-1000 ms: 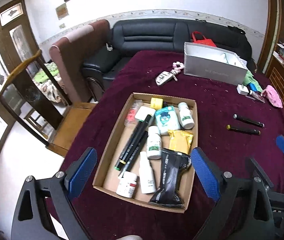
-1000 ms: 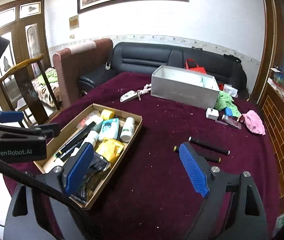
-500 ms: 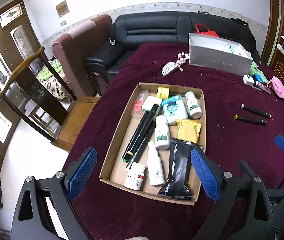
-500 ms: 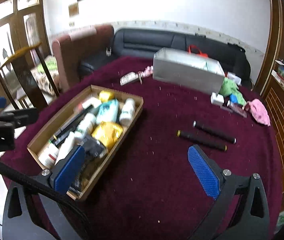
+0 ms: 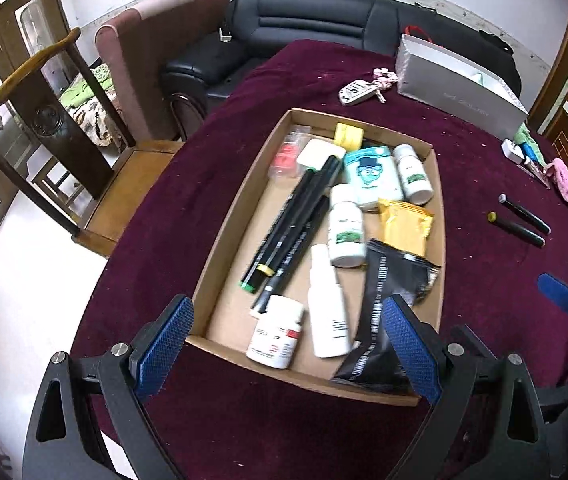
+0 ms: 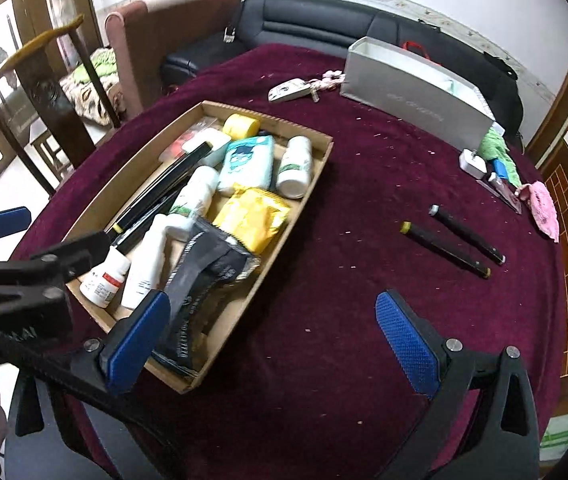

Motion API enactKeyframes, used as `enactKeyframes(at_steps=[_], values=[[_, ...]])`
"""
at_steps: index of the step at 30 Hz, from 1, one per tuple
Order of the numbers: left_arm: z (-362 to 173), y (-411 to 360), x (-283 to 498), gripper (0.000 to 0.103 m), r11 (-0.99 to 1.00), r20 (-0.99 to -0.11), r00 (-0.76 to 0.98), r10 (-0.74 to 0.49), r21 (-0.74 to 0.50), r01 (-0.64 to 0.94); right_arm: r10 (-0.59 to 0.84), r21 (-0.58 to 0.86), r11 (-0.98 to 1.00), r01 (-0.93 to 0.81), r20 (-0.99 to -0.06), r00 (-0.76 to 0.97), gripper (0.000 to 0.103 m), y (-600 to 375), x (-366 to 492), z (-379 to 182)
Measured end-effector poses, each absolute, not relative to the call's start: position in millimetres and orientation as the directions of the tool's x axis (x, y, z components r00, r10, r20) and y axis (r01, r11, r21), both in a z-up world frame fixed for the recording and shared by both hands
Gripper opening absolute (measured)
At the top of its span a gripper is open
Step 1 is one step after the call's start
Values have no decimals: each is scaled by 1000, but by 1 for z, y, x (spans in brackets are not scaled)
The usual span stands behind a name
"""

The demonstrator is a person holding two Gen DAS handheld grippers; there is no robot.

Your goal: Organize objects

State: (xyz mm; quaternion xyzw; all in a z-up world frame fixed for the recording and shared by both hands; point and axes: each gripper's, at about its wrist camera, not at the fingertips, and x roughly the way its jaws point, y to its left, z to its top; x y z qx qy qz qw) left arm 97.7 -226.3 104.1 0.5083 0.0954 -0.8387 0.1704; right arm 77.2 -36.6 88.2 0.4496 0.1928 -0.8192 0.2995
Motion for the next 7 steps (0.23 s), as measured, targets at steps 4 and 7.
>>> enactKeyframes(at_steps=[4,7], values=[[104,-238,101,92,-918,-882,-425,-205,22,396,-314,-49,-742,668,-856,-411,103,-50,80,87],[103,-244,100,92,-917,-880,-419,-223,43,397,-312,-49,-743,667,-856,-411,103,-57,80,87]])
